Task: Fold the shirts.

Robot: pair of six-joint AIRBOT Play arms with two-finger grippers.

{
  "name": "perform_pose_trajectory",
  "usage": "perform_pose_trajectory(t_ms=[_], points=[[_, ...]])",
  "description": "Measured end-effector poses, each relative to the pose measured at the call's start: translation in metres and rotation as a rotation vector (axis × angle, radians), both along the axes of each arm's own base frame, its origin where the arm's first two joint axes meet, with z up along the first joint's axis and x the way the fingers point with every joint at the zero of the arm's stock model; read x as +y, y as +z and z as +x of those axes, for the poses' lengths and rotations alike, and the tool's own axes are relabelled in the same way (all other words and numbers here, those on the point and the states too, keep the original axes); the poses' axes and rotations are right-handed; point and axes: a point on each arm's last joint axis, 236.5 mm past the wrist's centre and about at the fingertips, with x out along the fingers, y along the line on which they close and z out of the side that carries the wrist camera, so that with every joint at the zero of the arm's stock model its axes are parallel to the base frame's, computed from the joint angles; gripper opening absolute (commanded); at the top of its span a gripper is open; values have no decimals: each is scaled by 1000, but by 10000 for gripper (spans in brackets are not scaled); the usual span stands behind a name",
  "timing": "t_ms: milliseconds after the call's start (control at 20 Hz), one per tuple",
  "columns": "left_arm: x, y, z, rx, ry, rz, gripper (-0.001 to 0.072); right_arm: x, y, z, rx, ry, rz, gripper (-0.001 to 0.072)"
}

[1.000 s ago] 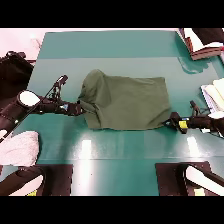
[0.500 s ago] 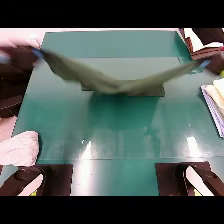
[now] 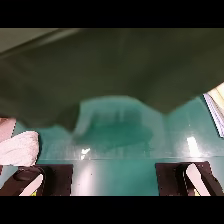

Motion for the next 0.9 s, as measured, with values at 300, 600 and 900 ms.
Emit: perform_pose_trajectory(t_ms=[300,600,900], points=[[-2,-108,131,361,69,54,28,-29,-44,42,159,33,149,18],[-32,-318,267,915,21,88,28,-31,-229,134,677,135,269,19],[-43,-475,335,1219,13,80,27,-4,-389,202,1013,182,314,19]])
